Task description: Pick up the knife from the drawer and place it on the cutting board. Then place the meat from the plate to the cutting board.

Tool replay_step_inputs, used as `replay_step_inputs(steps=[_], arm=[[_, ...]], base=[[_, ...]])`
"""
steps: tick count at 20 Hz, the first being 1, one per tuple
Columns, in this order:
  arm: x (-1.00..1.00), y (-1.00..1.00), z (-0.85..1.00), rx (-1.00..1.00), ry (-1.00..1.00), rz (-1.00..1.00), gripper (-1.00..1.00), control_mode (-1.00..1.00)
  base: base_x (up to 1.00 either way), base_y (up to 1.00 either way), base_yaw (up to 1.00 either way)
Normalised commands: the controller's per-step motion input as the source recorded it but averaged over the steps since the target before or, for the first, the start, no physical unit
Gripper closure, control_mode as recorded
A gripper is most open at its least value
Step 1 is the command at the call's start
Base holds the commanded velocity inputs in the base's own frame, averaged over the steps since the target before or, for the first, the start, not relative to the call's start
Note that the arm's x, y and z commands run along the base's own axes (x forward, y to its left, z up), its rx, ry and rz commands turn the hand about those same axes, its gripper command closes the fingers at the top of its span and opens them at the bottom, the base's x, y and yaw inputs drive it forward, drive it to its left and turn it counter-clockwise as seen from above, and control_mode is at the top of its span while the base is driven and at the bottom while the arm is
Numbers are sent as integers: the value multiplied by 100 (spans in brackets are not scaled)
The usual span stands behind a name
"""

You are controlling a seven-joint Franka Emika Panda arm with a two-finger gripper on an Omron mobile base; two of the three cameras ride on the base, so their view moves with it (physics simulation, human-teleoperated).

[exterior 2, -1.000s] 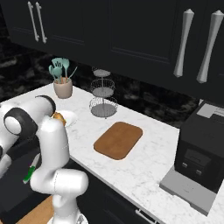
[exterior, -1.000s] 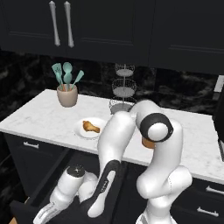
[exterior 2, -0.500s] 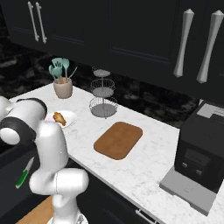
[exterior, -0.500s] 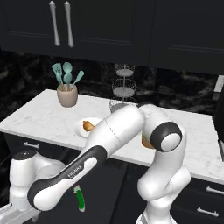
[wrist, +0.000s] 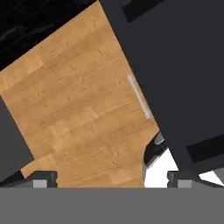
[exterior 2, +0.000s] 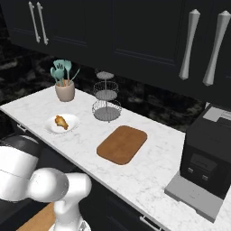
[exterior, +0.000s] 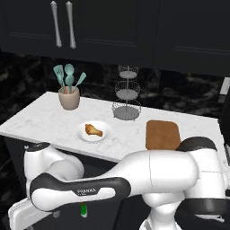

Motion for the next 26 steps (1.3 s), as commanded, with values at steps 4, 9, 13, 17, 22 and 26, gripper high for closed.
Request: replay_step_inputs(steps=[4,9,13,17,22,26], arm=[[38,-48,0,-4,12,-11,-100,-100],[79,0,-1,-10,19,-3,-100,-100],[55,-3,-23,-9,15,0,-100,-100],[40,-1,-29,-13,2,0,-100,-100],[8,0,-24,-21,-3,-7,-100,-100],[8,-13,-42,-11,-3,-7,-100,-100]], base=[[0,0,0],[0,0,0],[0,0,0],[0,0,0],[0,0,0],[0,0,0]])
